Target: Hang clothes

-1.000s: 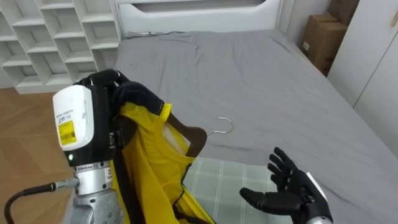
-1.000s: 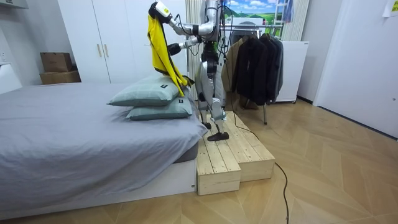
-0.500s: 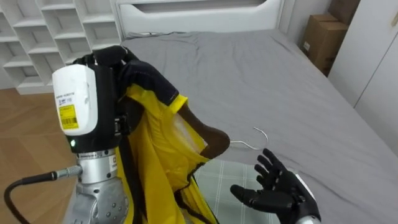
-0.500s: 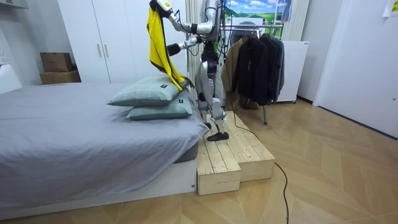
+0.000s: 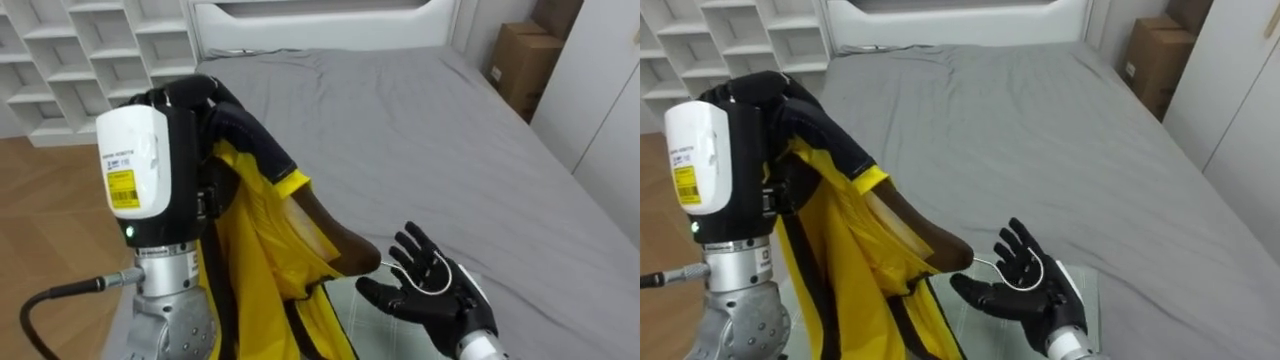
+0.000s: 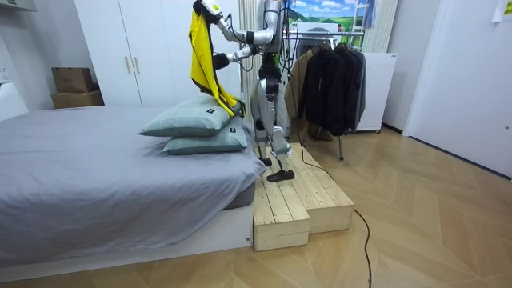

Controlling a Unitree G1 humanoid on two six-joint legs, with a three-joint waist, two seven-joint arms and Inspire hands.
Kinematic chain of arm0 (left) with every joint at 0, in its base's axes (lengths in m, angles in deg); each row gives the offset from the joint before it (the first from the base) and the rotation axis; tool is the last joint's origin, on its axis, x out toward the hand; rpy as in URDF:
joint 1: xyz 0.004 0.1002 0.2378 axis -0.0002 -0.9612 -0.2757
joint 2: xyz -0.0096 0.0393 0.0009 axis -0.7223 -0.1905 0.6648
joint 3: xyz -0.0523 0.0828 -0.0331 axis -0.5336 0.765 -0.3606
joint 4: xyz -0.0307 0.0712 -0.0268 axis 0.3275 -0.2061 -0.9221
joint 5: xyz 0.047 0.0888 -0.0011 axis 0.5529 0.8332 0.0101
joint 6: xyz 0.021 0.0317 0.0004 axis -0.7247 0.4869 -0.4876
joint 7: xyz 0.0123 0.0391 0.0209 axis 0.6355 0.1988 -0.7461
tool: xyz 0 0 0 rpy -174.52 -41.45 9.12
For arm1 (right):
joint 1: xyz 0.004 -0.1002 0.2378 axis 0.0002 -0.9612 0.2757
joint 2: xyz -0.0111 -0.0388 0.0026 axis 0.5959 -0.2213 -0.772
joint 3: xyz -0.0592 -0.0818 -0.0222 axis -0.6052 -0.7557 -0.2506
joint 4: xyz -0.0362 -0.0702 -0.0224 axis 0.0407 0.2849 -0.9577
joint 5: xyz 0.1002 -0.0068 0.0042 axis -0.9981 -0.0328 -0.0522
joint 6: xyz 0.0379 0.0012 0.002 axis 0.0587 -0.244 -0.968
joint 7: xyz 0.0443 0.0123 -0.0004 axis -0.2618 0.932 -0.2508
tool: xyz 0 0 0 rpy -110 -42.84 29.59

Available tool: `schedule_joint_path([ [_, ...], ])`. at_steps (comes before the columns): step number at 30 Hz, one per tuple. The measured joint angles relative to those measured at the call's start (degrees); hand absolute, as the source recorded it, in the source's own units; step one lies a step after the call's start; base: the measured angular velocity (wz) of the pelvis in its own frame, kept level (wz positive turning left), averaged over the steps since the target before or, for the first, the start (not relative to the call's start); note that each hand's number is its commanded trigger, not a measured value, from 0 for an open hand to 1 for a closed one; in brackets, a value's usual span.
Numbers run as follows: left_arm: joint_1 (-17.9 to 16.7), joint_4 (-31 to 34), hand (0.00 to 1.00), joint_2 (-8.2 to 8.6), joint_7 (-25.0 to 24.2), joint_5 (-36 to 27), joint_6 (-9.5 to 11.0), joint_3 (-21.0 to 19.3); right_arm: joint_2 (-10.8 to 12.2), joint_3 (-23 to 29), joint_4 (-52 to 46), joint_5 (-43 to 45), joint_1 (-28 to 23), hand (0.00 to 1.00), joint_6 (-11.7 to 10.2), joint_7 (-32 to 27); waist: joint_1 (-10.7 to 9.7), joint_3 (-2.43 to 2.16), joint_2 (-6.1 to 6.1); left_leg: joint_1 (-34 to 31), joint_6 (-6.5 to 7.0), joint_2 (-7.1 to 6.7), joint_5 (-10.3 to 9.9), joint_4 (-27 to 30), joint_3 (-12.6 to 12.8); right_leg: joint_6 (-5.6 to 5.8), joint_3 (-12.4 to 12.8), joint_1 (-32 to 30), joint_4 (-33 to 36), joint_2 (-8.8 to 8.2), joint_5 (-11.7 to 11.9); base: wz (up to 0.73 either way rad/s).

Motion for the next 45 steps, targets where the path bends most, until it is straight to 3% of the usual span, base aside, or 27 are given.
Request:
schedule_joint_path([
  [5,0.00,-0.03,1.00,0.06,-0.13,-0.44,-0.25,0.92,0.11,-4.30,0.00,-0.38,3.27,0.00,0.05,2.34,0.04,0.02,-0.04,0.08,0.00,-0.03,0.00,-0.02,-0.20,0.00,-0.15,0.14,0.08,-0.10,0.00,0.01],
  [14,0.00,-0.22,1.00,0.13,-0.22,-0.50,-0.62,1.14,0.11,-4.40,0.00,1.38,4.11,0.00,0.41,4.03,-0.04,0.27,-0.60,0.49,0.00,-0.15,0.00,-0.02,-0.78,0.14,-0.73,1.22,-0.69,-0.29,0.10,0.04],
  [21,0.02,-1.65,1.00,-0.08,-0.85,-0.52,-1.53,1.13,-2.12,-4.09,0.02,15.06,4.12,0.00,0.48,4.19,0.02,0.28,-0.59,0.25,0.01,-0.24,0.00,0.00,-1.10,0.18,-1.32,1.11,-0.77,-0.54,0.09,0.02],
  [25,0.19,-1.65,1.00,-0.15,-1.58,-0.52,-1.52,1.13,-2.86,-3.82,0.02,18.42,4.11,0.00,0.50,4.34,-0.14,0.28,-0.58,0.12,0.01,-0.32,0.00,0.00,-1.08,0.24,-1.38,1.02,-0.81,-0.64,0.06,0.00],
  [33,0.20,-1.64,1.00,-0.50,-1.49,-0.50,-1.52,1.05,-4.18,-3.81,0.02,18.58,4.00,0.00,0.50,4.28,-0.16,0.19,-0.73,0.24,0.01,-0.32,0.01,0.00,-0.90,0.25,-1.30,1.08,-0.82,-0.59,0.06,0.00],
  [45,0.94,-1.65,1.00,-0.35,-1.44,-0.51,-1.64,1.15,-3.59,-4.12,0.86,18.15,4.02,0.00,0.53,5.23,0.01,0.14,-0.82,0.46,0.01,-0.30,0.01,0.07,-1.07,0.24,-1.50,1.45,-0.78,-0.67,0.07,0.00],
])
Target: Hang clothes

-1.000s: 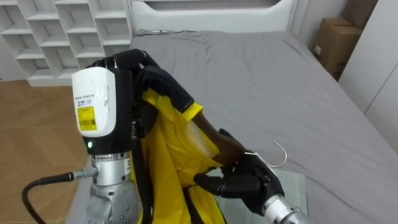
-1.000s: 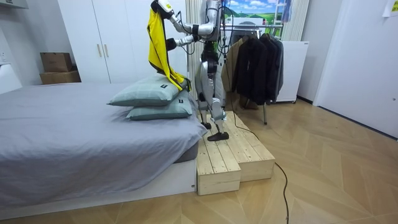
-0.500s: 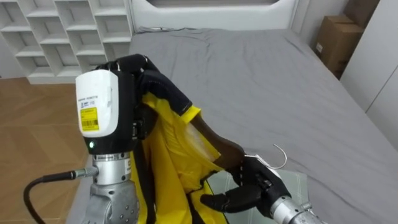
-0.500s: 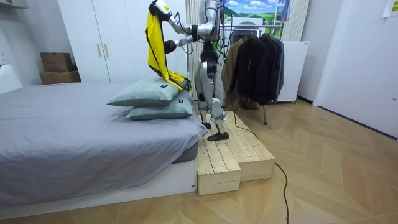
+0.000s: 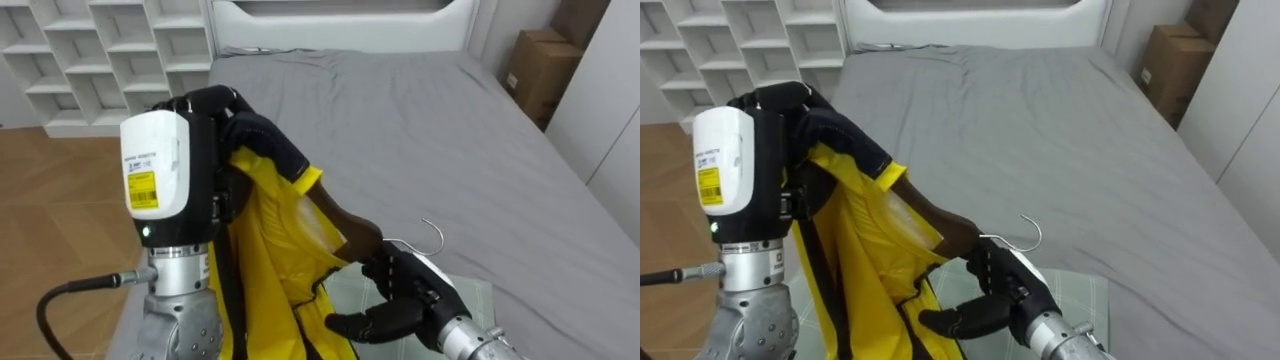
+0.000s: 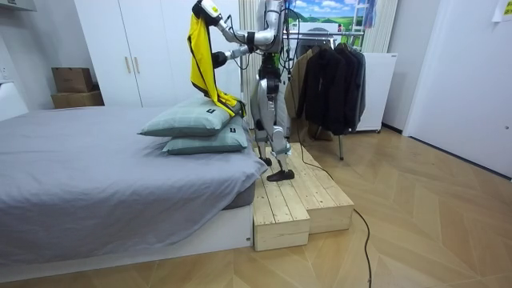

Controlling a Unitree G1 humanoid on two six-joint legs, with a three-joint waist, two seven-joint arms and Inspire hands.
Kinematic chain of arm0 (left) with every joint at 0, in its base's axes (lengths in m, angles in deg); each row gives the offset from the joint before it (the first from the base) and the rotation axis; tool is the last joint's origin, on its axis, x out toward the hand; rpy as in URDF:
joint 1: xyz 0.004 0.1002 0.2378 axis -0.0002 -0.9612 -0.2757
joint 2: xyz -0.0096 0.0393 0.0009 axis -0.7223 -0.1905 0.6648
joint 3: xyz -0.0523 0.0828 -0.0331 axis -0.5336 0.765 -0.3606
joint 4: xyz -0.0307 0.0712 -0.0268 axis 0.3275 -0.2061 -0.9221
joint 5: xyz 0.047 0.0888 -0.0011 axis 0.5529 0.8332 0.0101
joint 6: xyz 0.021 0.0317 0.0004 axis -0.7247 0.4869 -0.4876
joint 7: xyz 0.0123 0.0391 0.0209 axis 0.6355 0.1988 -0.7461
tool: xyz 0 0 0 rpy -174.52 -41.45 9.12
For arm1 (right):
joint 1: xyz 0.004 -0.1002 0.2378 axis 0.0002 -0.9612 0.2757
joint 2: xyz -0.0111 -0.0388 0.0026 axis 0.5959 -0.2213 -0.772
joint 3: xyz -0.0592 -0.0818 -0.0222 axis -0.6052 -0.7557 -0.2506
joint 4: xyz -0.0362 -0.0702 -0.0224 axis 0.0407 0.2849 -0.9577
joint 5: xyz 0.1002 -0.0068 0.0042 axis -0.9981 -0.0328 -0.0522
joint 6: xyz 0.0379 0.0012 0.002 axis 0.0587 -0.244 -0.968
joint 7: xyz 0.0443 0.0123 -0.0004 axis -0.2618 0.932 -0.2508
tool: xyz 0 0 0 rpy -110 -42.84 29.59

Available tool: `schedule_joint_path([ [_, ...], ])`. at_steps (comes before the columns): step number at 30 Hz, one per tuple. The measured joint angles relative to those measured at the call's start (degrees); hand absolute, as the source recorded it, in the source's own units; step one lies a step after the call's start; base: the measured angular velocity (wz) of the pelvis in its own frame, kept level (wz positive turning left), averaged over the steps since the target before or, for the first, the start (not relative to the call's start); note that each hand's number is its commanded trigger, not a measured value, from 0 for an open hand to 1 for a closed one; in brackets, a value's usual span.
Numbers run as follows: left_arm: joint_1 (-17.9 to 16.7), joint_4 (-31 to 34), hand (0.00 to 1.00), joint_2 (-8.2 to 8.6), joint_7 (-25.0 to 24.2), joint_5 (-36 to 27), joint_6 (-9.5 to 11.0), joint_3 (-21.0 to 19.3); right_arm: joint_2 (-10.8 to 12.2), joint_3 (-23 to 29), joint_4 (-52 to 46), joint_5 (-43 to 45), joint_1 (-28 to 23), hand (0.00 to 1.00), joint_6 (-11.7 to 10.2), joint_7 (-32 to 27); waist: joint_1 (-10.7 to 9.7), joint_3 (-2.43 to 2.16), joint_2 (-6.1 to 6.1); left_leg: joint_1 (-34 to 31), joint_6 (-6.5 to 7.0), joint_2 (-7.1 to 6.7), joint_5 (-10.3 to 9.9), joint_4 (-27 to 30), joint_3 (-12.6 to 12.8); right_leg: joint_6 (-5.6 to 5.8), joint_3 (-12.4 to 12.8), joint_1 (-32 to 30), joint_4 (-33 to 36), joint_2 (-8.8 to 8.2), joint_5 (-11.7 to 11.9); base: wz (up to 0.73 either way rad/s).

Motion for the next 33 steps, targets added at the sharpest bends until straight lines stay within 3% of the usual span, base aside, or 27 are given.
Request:
schedule_joint_path([
  [6,0.13,0.00,1.00,0.34,0.12,-1.65,-0.67,2.38,0.83,-0.35,2.72,-0.45,0.05,0.00,0.11,-0.47,0.10,0.00,0.01,0.00,0.00,-0.01,0.00,-0.01,0.05,0.01,0.04,0.04,0.01,0.01,0.00,0.00],
  [9,0.15,0.00,1.00,0.50,0.10,-2.07,-1.32,3.39,2.00,-0.27,2.76,-0.42,0.11,0.00,1.28,-1.16,0.10,0.00,0.06,-0.01,0.00,0.00,0.00,-0.01,0.14,0.01,0.07,-0.01,0.02,0.03,0.00,0.00],
  [18,0.78,0.01,1.00,0.79,0.07,-2.04,-3.31,3.85,2.68,-0.42,2.81,-4.06,0.24,0.00,1.31,-2.70,1.04,-0.01,0.50,0.01,0.00,0.00,0.00,0.01,0.50,0.03,0.10,-0.06,0.08,0.01,0.07,0.00],
  [33,1.92,0.01,1.00,1.75,0.07,0.78,-3.39,4.00,3.97,-0.68,2.84,-4.75,1.15,0.00,1.29,-4.77,1.64,-0.01,1.30,-0.09,0.00,0.01,0.00,0.00,0.52,0.01,0.09,-0.07,0.08,0.03,0.09,0.00],
])
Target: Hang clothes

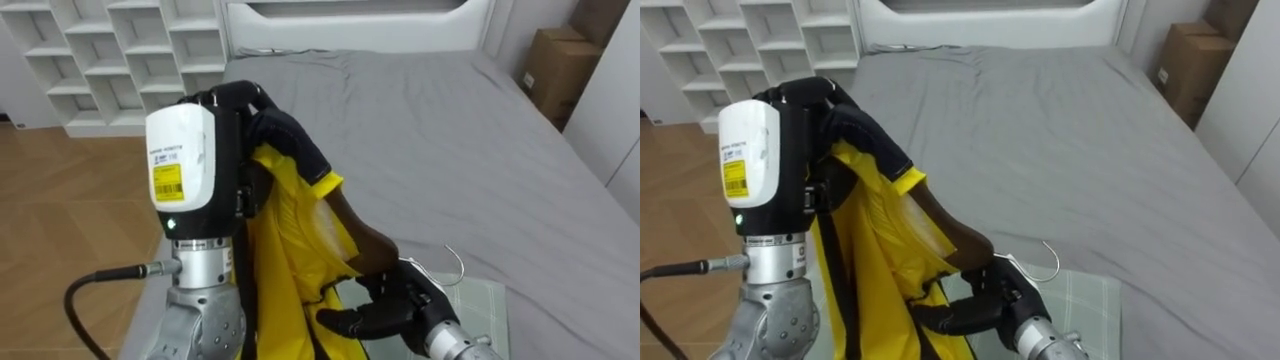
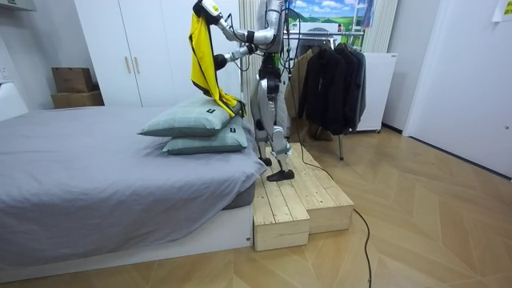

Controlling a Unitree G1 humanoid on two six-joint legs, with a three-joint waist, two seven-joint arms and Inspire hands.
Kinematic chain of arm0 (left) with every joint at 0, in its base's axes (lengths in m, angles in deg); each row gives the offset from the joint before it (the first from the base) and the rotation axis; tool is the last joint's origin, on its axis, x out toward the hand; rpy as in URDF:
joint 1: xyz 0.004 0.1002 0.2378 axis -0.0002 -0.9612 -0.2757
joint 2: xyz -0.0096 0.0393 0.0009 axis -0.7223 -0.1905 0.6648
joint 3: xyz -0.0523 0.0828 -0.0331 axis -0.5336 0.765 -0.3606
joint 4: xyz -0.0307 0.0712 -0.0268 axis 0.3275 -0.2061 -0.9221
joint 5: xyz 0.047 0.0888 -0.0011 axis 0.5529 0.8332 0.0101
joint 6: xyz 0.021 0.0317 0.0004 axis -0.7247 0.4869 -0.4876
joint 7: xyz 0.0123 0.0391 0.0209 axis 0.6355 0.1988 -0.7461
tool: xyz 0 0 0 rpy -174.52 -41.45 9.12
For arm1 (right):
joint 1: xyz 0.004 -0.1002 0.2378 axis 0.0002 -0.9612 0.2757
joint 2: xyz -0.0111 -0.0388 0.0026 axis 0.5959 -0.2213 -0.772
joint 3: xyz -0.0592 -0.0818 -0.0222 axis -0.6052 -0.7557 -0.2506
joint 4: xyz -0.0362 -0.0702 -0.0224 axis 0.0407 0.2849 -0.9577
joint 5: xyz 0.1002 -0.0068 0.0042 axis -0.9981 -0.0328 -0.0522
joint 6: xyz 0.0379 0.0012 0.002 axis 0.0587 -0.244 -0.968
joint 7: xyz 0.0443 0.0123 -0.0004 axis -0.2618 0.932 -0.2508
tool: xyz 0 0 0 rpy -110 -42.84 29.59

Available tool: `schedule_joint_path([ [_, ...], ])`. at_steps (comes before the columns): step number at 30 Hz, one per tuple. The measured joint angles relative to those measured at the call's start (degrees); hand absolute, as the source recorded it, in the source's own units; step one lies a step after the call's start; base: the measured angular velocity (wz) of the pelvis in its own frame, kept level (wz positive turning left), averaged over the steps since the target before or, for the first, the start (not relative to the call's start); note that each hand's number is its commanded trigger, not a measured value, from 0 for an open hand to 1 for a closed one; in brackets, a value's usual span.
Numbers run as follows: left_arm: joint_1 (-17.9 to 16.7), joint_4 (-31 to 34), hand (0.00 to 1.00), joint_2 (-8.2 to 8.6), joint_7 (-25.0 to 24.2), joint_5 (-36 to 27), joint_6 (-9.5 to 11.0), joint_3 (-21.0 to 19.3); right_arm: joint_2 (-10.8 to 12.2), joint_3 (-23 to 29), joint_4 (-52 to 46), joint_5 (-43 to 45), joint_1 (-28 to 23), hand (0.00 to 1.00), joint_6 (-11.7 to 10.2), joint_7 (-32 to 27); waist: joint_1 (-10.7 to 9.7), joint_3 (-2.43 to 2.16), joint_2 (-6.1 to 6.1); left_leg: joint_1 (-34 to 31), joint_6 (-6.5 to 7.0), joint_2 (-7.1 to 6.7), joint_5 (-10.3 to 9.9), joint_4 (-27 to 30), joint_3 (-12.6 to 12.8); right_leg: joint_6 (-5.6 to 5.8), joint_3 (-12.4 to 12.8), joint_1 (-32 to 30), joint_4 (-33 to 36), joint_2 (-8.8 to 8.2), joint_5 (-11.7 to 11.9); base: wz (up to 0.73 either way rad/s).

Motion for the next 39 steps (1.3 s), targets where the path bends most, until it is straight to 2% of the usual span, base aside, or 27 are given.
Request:
schedule_joint_path([
  [5,0.30,1.21,1.00,0.22,-0.63,-0.04,-0.35,0.09,0.44,-0.33,0.04,-0.12,0.93,0.00,-0.02,-1.69,-0.10,-0.01,0.02,-0.17,0.00,-0.01,0.00,0.02,-0.06,0.00,-0.06,-0.10,-0.05,-0.03,0.00,0.00],
  [10,2.71,1.53,1.00,1.18,-0.77,-0.02,-0.51,0.67,1.31,-0.86,2.85,-2.52,4.60,0.00,-0.07,-3.03,-0.06,-0.02,0.00,-0.26,0.01,-0.04,0.00,0.04,-0.08,0.01,-0.15,-0.14,-0.05,-0.09,-0.01,0.00],
  [15,3.75,3.70,1.00,1.29,-1.58,-0.04,-0.59,1.25,1.51,-1.53,2.73,-5.11,5.70,0.00,-0.15,-3.69,-0.12,-0.14,-0.23,-0.29,0.01,-0.05,0.01,0.04,-0.09,0.06,-0.19,-0.16,-0.10,-0.11,-0.04,0.00],
  [18,4.11,3.93,1.00,1.34,-1.57,-0.04,-0.59,1.84,1.70,-1.90,2.73,-6.56,5.79,0.00,-0.27,-4.34,-0.04,-0.34,-0.54,-0.28,0.01,-0.05,0.01,0.03,-0.08,0.06,-0.21,-0.15,-0.08,-0.12,-0.04,0.00],
  [24,4.13,3.97,1.00,1.33,-1.58,-0.07,-0.59,2.42,1.99,-2.04,2.79,-7.57,5.77,0.00,-0.26,-5.02,-0.09,-0.30,-1.08,-0.25,0.01,-0.07,0.01,-0.01,-0.09,0.07,-0.20,-0.08,-0.08,-0.13,-0.04,0.00],
  [32,4.11,7.23,1.00,1.06,-3.97,1.22,-0.69,5.66,2.02,-1.99,2.85,-8.23,5.64,0.00,-0.26,-5.58,-0.36,-0.28,-1.12,-0.25,0.01,-0.11,0.01,-0.02,-0.53,0.12,-0.42,0.14,-0.23,-0.16,-0.07,0.02],
  [39,4.10,7.72,1.00,0.64,-3.77,1.29,-0.56,7.85,1.97,-3.28,3.48,-8.85,5.60,0.00,-0.26,-5.67,-0.57,-0.24,-1.08,-0.05,0.01,-0.13,0.01,-0.03,-0.55,0.19,-0.46,0.38,-0.27,-0.19,-0.12,0.00],
])
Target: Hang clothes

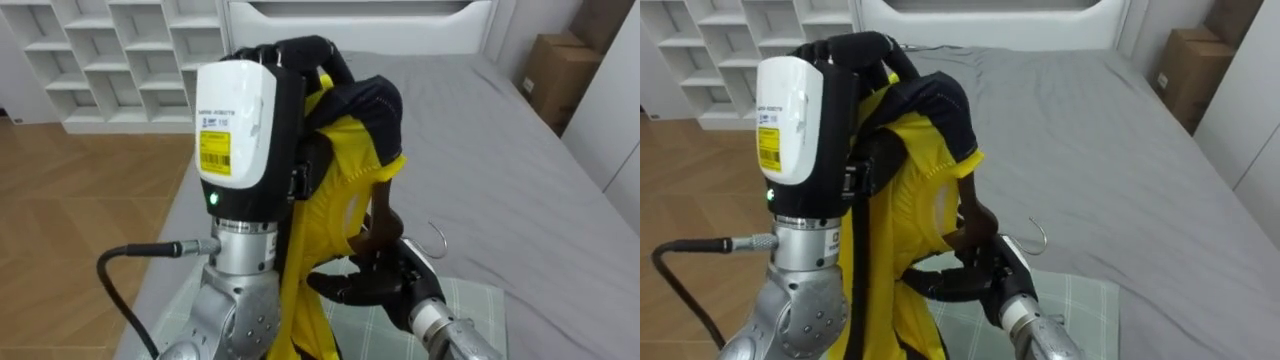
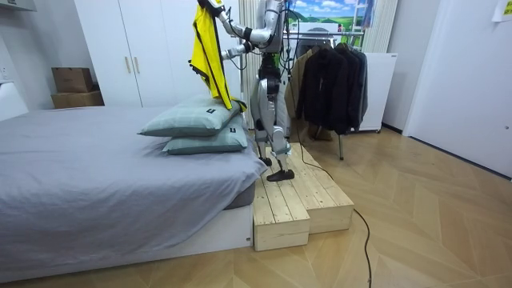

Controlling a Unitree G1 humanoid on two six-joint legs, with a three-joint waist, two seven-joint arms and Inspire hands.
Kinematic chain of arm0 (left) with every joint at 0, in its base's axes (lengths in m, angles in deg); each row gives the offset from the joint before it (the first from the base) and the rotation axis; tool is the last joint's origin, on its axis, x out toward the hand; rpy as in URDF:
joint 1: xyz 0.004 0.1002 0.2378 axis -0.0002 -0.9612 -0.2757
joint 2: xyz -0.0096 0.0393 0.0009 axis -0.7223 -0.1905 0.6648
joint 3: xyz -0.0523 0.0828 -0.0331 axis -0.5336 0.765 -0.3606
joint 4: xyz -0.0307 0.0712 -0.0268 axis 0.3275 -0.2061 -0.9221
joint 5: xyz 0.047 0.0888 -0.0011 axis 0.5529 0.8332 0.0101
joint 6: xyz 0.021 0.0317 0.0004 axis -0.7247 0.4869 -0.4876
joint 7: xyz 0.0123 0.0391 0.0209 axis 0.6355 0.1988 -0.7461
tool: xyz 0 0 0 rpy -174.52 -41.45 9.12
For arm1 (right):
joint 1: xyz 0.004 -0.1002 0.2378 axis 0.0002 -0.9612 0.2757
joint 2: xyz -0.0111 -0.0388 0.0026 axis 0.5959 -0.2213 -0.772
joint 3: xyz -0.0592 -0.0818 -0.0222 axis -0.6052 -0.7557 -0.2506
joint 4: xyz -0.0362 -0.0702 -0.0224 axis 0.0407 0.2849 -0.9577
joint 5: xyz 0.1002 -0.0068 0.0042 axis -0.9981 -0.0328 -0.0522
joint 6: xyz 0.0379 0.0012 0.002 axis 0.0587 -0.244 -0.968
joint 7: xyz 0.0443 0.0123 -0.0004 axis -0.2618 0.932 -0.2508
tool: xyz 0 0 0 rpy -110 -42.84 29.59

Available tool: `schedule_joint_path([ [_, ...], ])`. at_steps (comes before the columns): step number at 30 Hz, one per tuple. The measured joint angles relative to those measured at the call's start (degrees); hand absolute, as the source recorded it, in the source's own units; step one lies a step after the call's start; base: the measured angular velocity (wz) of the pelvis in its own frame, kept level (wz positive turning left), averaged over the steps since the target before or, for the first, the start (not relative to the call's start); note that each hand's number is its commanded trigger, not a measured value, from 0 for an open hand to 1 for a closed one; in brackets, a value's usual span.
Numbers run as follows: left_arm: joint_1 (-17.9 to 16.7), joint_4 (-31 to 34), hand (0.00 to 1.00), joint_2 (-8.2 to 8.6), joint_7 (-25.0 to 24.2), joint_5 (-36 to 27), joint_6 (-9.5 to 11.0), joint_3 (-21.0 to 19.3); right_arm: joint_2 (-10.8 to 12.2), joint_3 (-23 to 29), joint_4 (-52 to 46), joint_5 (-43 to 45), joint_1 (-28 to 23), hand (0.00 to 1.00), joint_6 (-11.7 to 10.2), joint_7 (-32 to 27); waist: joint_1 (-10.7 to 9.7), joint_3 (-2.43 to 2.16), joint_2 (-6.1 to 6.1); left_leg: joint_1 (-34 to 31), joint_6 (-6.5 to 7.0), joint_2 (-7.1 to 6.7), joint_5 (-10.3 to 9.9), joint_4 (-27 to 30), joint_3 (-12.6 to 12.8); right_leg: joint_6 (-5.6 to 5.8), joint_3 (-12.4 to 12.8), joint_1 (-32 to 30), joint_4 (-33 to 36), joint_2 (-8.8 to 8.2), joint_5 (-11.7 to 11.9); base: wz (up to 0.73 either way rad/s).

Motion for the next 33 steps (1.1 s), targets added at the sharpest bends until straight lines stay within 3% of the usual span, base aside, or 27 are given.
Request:
schedule_joint_path([
  [13,-0.51,-0.08,1.00,0.19,0.43,-0.45,-0.15,1.56,0.11,-0.36,0.08,-6.44,0.01,0.00,0.10,-1.61,-1.01,0.11,0.21,-0.24,0.00,-0.12,0.00,-0.08,0.10,0.21,0.13,-0.17,-0.18,-0.06,-0.14,0.00],
  [19,-1.57,-0.55,1.00,0.19,-0.03,-0.92,-0.73,1.50,0.03,0.27,-1.43,-15.75,0.01,0.00,0.12,-4.61,-1.61,0.04,0.82,-0.16,0.00,0.01,0.00,-0.01,1.90,0.21,0.24,-0.18,0.06,-0.09,-0.13,0.00],
  [26,-3.04,-0.56,1.00,0.14,1.63,-0.85,-0.67,1.50,-0.19,1.58,-4.61,-23.02,-0.03,0.02,-0.37,-6.79,-1.75,-0.12,1.36,0.07,0.00,0.07,0.00,0.00,2.00,0.21,0.44,-0.09,0.19,-0.01,-0.13,0.00],
  [27,-3.04,-0.56,1.00,0.14,1.82,-0.85,-0.65,1.49,-0.20,1.60,-4.99,-23.66,-0.17,0.60,-0.43,-6.85,-1.89,-0.09,1.43,0.08,0.00,0.06,0.00,-0.01,2.02,0.21,0.45,-0.09,0.19,-0.01,-0.13,0.00],
  [28,-3.04,-0.57,1.00,0.16,2.13,-0.85,-0.64,1.49,-0.20,1.60,-5.39,-24.33,-0.41,1.00,-0.45,-6.85,-2.01,-0.07,1.53,0.09,0.00,0.06,0.00,-0.01,2.04,0.21,0.49,-0.10,0.19,-0.01,-0.13,0.00],
  [33,-3.04,-0.59,1.00,0.52,2.56,-0.84,-0.43,1.48,-0.15,1.65,-6.52,-25.69,-1.22,1.00,-0.55,-6.87,-2.86,-0.09,2.36,0.08,0.05,-0.01,-0.04,-0.37,2.12,0.21,0.59,-0.28,0.23,0.01,-0.13,0.00],
])
